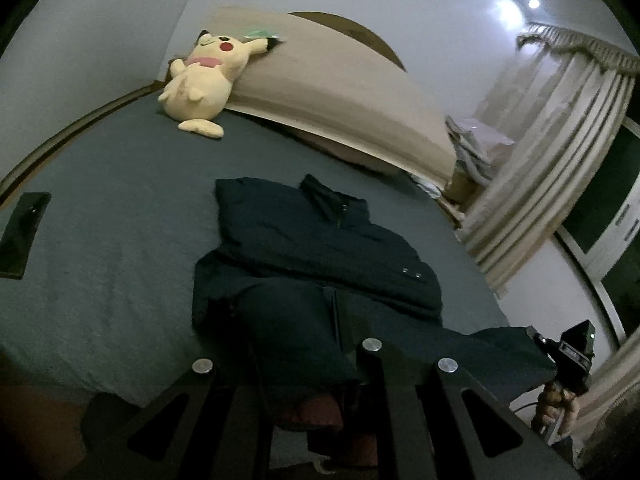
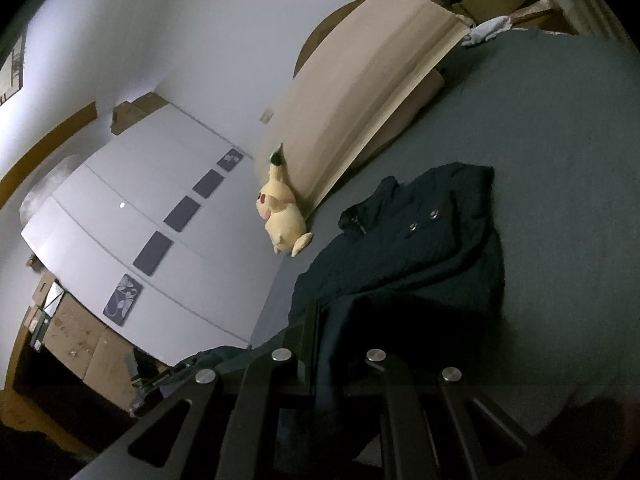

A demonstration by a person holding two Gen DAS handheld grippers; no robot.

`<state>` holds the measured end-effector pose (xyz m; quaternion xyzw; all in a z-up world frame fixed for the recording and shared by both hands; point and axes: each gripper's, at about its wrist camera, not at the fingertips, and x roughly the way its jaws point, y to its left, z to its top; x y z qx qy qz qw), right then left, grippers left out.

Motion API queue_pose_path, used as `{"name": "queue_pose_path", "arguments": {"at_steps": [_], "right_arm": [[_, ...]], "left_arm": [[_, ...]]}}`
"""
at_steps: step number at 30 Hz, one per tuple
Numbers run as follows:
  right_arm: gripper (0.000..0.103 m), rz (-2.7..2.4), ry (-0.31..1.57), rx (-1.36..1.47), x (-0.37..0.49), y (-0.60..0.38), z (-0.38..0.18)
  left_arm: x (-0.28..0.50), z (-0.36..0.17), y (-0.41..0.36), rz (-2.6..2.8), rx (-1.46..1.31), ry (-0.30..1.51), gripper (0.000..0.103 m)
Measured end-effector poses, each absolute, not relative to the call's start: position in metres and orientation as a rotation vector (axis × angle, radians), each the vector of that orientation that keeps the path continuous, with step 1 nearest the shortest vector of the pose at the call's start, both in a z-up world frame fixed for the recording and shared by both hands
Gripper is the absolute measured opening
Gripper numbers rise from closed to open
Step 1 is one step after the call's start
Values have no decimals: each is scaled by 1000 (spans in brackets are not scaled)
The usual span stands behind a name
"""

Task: Fold large clothes

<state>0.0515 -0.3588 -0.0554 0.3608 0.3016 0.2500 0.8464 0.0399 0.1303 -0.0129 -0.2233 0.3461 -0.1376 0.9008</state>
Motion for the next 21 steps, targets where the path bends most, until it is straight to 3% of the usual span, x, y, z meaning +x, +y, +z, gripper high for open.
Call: {"name": "queue_pose_path", "arguments": {"at_steps": [21], "right_arm": [[8,494,600,753,61,-355,-51]], "left_arm": [[48,-9,125,-205,-416,723,7]]}}
